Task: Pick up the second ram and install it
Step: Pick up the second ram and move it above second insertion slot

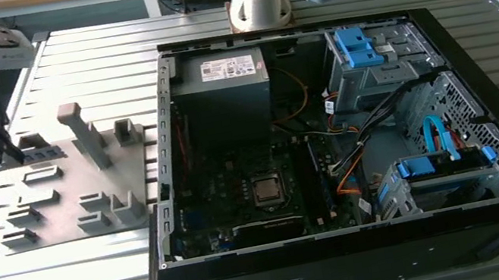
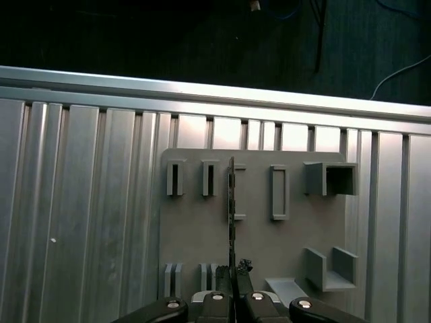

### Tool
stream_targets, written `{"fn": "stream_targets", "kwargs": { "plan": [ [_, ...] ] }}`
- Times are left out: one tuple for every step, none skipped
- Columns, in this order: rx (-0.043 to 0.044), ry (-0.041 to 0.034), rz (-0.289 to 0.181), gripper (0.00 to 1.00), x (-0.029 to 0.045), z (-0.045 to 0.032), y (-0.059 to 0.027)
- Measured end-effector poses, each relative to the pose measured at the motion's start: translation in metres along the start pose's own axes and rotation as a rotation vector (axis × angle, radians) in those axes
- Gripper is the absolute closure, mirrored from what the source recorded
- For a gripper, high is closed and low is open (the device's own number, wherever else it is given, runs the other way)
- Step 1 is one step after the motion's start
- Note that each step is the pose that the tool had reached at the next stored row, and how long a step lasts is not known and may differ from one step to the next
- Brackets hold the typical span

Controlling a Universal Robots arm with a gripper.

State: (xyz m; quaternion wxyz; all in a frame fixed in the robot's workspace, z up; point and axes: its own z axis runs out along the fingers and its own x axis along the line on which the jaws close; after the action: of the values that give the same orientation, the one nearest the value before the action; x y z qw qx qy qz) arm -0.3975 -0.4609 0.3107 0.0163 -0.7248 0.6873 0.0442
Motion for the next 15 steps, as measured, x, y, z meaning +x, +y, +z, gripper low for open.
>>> {"fn": "stream_targets", "kwargs": {
  "plan": [
    [-0.0001,-0.0002,0.0,0.86,-0.0001,-0.0007,0.0],
    [0.0,-0.0005,0.0,0.86,-0.0001,-0.0015,0.0001],
    [0.0,-0.0007,0.0,0.86,-0.0002,-0.0023,0.0001],
    [0.0,-0.001,0.0,0.86,-0.0003,-0.0031,0.0001],
    [0.0001,-0.0013,0.0,0.86,-0.0003,-0.0038,0.0002],
    [0.0001,-0.0016,0.0,0.86,-0.0004,-0.0046,0.0002],
    [0.0001,-0.0019,0.0,0.86,-0.0005,-0.0053,0.0002],
    [0.0002,-0.0022,0.0,0.86,-0.0005,-0.0061,0.0002],
    [0.0002,-0.0025,0.0,0.86,-0.0006,-0.0068,0.0003],
    [0.0001,-0.0027,0.0,0.86,-0.0007,-0.0076,0.0003],
    [0.0001,-0.003,0.0,0.86,-0.0007,-0.0083,0.0003],
    [0.0002,-0.0033,0.0,0.86,-0.0008,-0.0089,0.0004],
    [0.0001,-0.0036,0.0,0.86,-0.0008,-0.0097,0.0004],
    [0.0001,-0.0038,0.0,0.86,-0.0009,-0.0105,0.0004],
    [0.0003,-0.0043,0.0,0.86,-0.001,-0.0113,0.0004]
  ]
}}
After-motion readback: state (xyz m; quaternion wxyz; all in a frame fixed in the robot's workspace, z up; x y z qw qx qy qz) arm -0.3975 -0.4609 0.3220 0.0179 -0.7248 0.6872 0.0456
